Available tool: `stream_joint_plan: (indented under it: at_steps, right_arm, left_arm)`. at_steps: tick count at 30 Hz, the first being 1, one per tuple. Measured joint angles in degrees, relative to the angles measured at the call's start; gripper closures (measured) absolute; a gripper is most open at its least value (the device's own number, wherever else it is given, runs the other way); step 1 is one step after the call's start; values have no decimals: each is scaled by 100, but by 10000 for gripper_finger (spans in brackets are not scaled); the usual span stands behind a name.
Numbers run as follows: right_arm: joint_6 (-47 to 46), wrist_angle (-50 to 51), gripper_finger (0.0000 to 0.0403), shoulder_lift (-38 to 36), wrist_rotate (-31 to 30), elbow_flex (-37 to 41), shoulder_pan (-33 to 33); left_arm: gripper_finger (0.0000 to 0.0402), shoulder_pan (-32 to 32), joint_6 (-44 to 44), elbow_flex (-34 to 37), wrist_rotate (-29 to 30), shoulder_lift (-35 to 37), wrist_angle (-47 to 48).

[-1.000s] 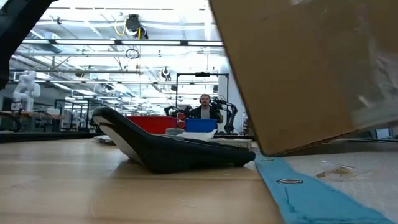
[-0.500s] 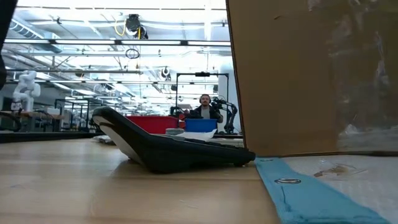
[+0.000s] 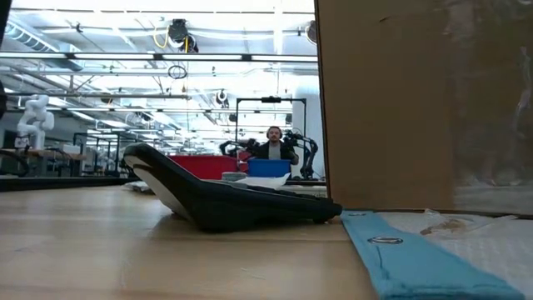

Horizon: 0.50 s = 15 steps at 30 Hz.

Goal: Unpack boxes
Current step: Put the bubble wrap into the cardboard box

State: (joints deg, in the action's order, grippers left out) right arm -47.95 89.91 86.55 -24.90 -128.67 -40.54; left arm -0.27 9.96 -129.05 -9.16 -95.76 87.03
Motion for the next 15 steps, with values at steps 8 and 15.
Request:
stream_joint_plan:
  at_steps: [8,15]
  right_arm:
    - [-763,-14,403,-524,772,1683,-8]
    - [-1756,-15,403,-1200,1403,3420,113]
  left_arm:
    - [344,-186,274,1680,-109,224,-1493]
    - [344,-340,924,2661,-1395,185,-3924]
